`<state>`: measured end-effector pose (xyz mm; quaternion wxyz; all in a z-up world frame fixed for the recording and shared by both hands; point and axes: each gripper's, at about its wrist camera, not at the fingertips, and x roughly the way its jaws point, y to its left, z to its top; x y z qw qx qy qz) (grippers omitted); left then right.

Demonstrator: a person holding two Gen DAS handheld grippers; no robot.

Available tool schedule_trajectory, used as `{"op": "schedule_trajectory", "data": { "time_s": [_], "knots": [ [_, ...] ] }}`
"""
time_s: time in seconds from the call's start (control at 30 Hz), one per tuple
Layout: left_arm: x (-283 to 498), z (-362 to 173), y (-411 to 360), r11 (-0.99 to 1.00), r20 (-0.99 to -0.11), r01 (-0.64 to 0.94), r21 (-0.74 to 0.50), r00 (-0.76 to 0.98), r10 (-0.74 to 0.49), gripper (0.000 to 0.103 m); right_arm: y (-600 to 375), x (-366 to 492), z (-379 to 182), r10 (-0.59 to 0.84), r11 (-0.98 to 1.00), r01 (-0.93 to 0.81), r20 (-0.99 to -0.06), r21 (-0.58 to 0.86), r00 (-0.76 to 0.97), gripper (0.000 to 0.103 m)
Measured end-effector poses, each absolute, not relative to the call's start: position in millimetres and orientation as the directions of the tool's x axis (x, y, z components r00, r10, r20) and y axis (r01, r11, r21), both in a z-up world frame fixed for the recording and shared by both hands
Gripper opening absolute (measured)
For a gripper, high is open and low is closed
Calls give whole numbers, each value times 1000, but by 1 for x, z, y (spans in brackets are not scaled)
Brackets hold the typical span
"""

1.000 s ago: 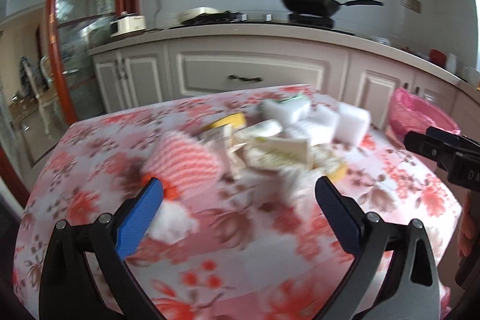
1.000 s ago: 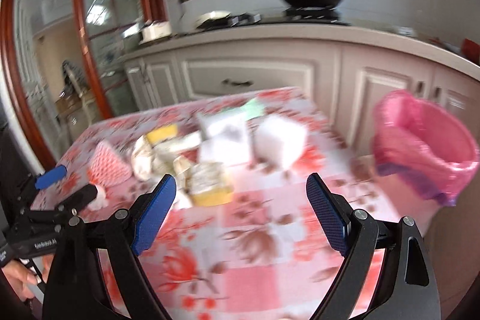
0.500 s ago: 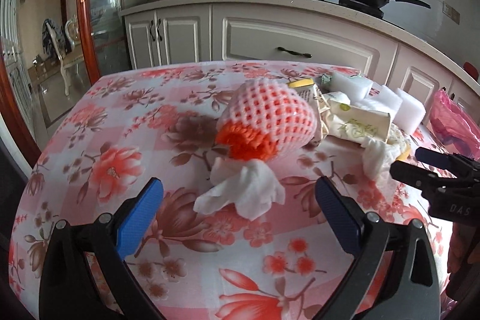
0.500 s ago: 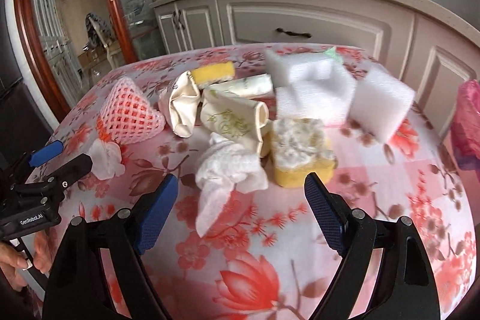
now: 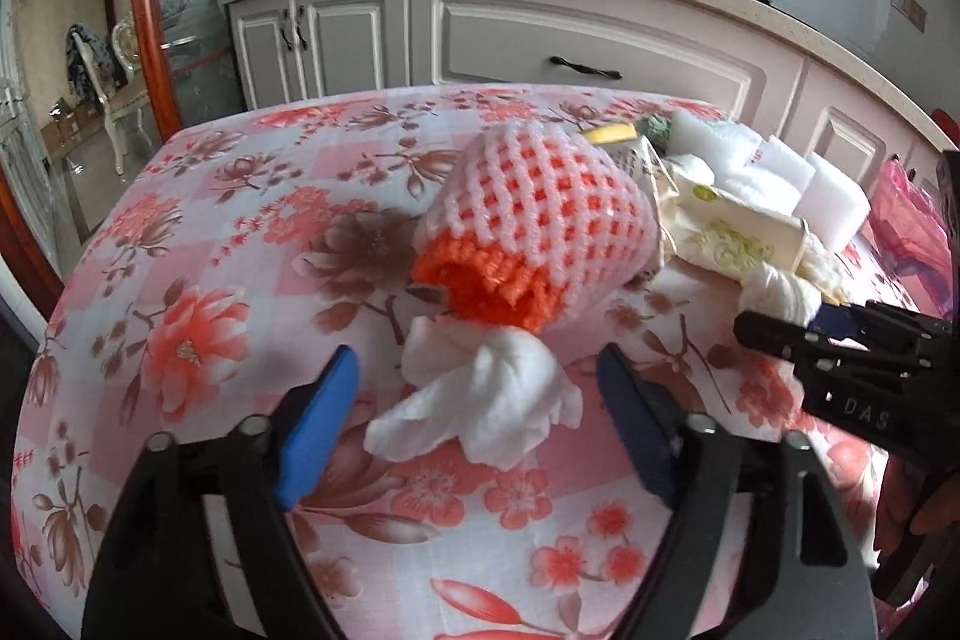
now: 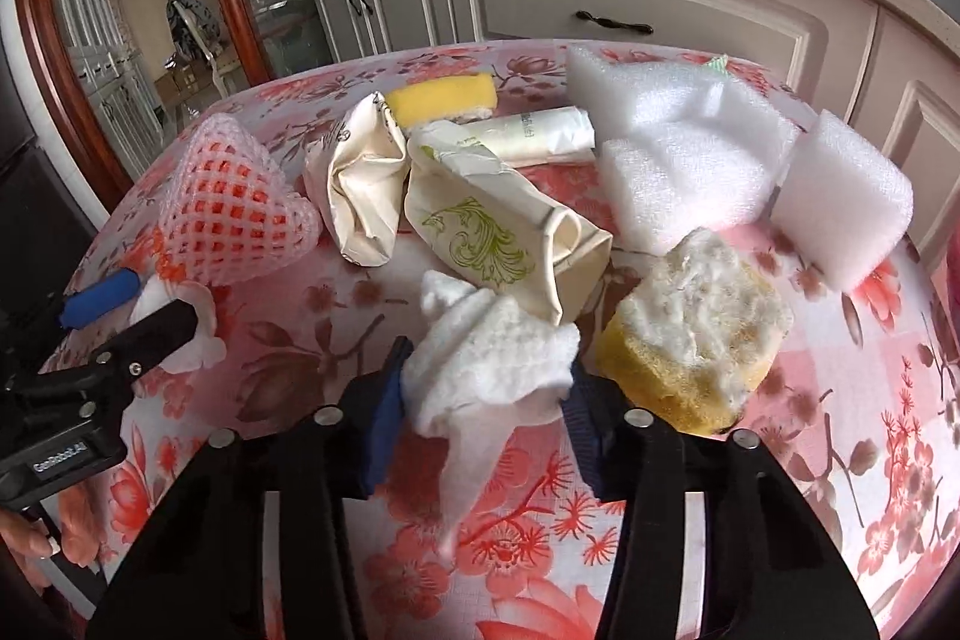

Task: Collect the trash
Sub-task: 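Grasp the crumpled white tissue with the right tool, then carry the white tissue to the bin with the right tool and release it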

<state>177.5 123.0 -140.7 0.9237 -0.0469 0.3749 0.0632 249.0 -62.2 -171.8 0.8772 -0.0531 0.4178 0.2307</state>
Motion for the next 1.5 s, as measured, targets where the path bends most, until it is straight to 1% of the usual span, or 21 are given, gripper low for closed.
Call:
{"op": "schedule_trajectory", "data": {
  "time_s": [0.03, 0.07, 0.1, 0.13, 0.2, 0.23, 0.27, 0.3, 0.57, 0.9, 1.2, 1.37, 1.5],
  "knots": [
    [178, -141, 123, 989, -700, -145, -41, 710, 75, 65, -64, 248, -171, 366, 886, -451, -757, 106, 542, 39],
    [178, -142, 122, 990, -701, -136, -44, 710, 66, 54, -66, 247, -171, 370, 886, -451, -756, 111, 540, 37],
    [178, -142, 120, 991, -705, -123, -48, 707, 53, 47, -67, 245, -170, 373, 885, -452, -755, 114, 540, 36],
    [178, -144, 120, 992, -708, -116, -51, 705, 46, 44, -68, 243, -169, 376, 883, -455, -754, 116, 539, 35],
    [177, -144, 117, 993, -708, -101, -52, 705, 34, 34, -70, 239, -167, 381, 881, -458, -748, 116, 544, 34],
    [176, -145, 116, 994, -705, -99, -48, 708, 36, 32, -71, 236, -167, 383, 881, -459, -746, 116, 545, 34],
    [174, -144, 114, 995, -699, -96, -38, 714, 42, 27, -72, 235, -166, 388, 879, -461, -744, 121, 545, 34],
    [173, -143, 113, 995, -695, -93, -32, 717, 45, 26, -73, 232, -165, 393, 878, -462, -741, 126, 545, 33],
    [148, -137, 80, 1000, -664, -16, 2, 748, 13, 24, -86, 210, -153, 421, 870, -473, -709, 139, 566, 33],
    [129, -121, 28, 995, -607, 101, 21, 792, -68, 24, -133, 190, -137, 403, 898, -411, -666, 156, 627, 33],
    [126, -106, -15, 977, -566, 209, 43, 811, -149, 24, -191, 181, -121, 335, 939, -302, -623, 162, 706, 33],
    [136, -97, -47, 955, -547, 288, 71, 812, -205, 24, -232, 181, -111, 277, 961, -212, -595, 179, 755, 33],
    [147, -90, -74, 935, -538, 347, 66, 802, -260, 24, -259, 184, -102, 225, 973, -154, -576, 170, 786, 33]
  ]
}}
